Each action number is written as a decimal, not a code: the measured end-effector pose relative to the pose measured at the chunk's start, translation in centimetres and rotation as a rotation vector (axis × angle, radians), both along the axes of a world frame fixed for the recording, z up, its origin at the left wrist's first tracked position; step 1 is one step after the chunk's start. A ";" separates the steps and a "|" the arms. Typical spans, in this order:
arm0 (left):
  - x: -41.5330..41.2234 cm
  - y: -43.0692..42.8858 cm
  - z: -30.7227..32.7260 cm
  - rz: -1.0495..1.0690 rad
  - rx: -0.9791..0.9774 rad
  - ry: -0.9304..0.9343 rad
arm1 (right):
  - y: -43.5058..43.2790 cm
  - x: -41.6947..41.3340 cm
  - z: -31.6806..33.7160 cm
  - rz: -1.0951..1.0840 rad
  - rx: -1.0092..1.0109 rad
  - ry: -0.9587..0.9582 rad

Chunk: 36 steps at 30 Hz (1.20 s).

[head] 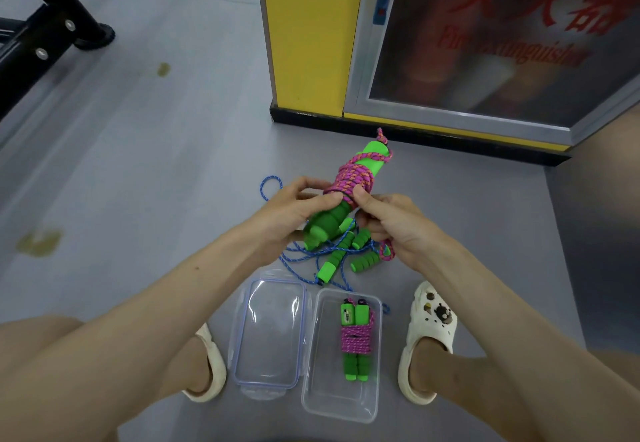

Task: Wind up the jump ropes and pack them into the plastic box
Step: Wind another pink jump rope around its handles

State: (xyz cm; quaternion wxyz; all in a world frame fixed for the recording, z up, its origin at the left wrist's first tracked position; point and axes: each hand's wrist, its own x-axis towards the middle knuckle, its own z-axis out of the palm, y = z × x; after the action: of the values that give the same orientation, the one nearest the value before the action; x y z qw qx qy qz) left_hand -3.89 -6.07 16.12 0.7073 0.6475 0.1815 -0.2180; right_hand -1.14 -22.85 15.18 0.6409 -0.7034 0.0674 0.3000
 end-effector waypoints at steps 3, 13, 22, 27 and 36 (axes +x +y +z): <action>-0.3 0.6 -0.2 -0.032 -0.159 0.114 | 0.1 -0.1 0.2 0.039 0.137 0.012; 0.1 0.6 -0.7 -0.055 0.244 -0.034 | 0.1 -0.1 0.5 -0.081 0.011 0.088; 0.1 -0.6 -1.0 -0.050 0.620 -0.209 | 1.0 -1.1 0.1 -0.119 -0.197 -0.212; -0.2 -1.3 -0.9 -0.007 0.641 -0.237 | 1.4 -1.4 -0.4 -0.226 -0.249 -0.346; 0.2 -0.8 -1.3 0.001 0.503 -0.220 | 1.4 -1.2 0.3 -0.015 -0.375 -0.512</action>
State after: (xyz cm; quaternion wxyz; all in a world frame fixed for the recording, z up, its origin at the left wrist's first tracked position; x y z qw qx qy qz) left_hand -3.70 -6.88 14.83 0.5396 0.8226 0.1525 -0.0941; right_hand -2.30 -21.41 15.48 0.4985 -0.8613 -0.0369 0.0909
